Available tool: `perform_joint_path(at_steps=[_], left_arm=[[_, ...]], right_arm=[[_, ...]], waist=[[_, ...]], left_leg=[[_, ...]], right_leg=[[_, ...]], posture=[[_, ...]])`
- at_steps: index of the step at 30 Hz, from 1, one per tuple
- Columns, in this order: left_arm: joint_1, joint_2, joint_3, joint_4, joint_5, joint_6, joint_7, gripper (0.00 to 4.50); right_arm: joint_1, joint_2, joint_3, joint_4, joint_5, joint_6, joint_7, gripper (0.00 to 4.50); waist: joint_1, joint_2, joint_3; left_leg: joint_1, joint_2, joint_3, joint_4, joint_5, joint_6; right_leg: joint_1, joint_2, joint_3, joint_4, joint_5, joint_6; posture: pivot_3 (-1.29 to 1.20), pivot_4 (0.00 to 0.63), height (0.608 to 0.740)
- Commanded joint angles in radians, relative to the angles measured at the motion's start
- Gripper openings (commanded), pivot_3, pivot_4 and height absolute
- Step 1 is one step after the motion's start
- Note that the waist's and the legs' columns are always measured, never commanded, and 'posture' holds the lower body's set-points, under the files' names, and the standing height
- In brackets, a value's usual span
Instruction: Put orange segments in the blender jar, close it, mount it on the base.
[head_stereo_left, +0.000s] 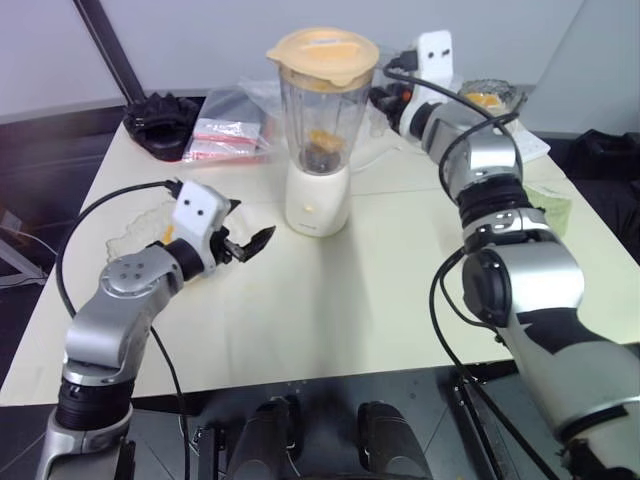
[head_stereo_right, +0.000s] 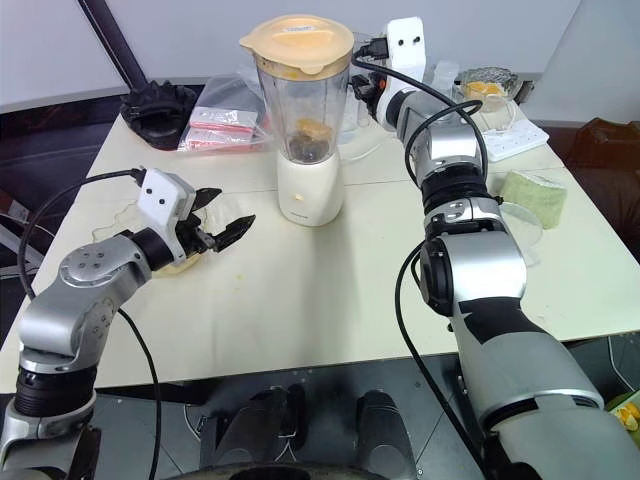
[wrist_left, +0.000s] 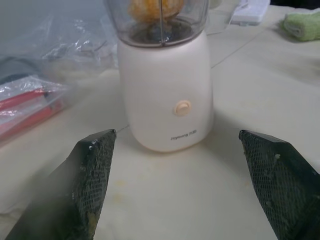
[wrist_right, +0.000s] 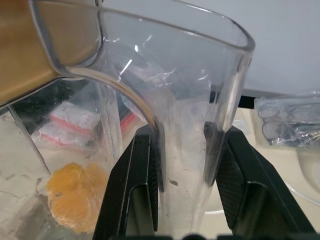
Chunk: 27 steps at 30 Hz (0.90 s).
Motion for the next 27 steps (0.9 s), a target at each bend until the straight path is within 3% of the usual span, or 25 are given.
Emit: perform_joint_path(at_steps=[1, 4, 11, 16, 22, 27], left_arm=[[-0.018, -0.003, 0.013, 0.001, -0.009, -0.018, 0.008, 4.12], [-0.018, -0.008, 0.011, 0.006, -0.012, -0.017, 0.011, 4.12], [0.006, -0.05, 0.017, 0.028, -0.03, -0.013, 0.026, 4.16], [0.05, -0.068, 0.012, 0.003, -0.035, -0.027, 0.038, 4.16], [0.085, -0.086, 0.003, -0.01, -0.044, -0.024, 0.047, 4.16], [0.124, -0.072, -0.011, 0.005, -0.041, -0.034, 0.025, 4.16]], right_arm=[[0.024, 0.009, 0.024, -0.037, -0.019, 0.036, 0.011, 1.0], [0.038, 0.007, 0.032, -0.053, -0.026, 0.042, 0.005, 1.0], [0.135, -0.001, 0.046, -0.205, -0.056, 0.035, -0.053, 4.48], [0.374, -0.011, 0.066, -0.638, -0.051, 0.157, -0.07, 4.48], [0.773, 0.007, 0.031, -1.184, 0.035, 0.268, -0.064, 4.48], [1.071, -0.027, 0.003, -1.423, 0.067, 0.267, -0.041, 4.48]], waist=[[-0.001, 0.0, 0.0], [0.0, 0.0, 0.0], [0.002, 0.0, 0.0], [0.003, 0.0, 0.0], [0.008, -0.001, 0.0], [0.01, -0.001, -0.001]], left_leg=[[0.0, 0.0, 0.0, 0.0, 0.0, 0.0], [0.0, 0.0, 0.0, -0.001, 0.0, 0.0], [-0.001, -0.002, 0.0, -0.001, 0.0, 0.0], [-0.008, -0.003, 0.002, -0.002, 0.001, 0.002], [-0.011, -0.002, 0.002, -0.002, 0.002, 0.003], [-0.011, -0.002, 0.002, 0.001, 0.002, 0.003]], right_leg=[[0.0, -0.001, 0.0, 0.0, 0.0, 0.0], [-0.001, -0.002, 0.0, 0.0, 0.0, 0.0], [-0.001, -0.005, 0.0, 0.0, 0.0, 0.0], [-0.009, -0.006, 0.0, 0.001, 0.002, 0.003], [-0.012, -0.005, -0.001, 0.001, 0.002, 0.004], [-0.01, -0.006, -0.001, 0.0, 0.0, 0.0]], posture=[[0.0, 0.15, 0.74], [0.0, 0.15, 0.74], [0.0, 0.15, 0.74], [0.0, 0.15, 0.74], [0.0, 0.15, 0.74], [0.0, 0.15, 0.74]])
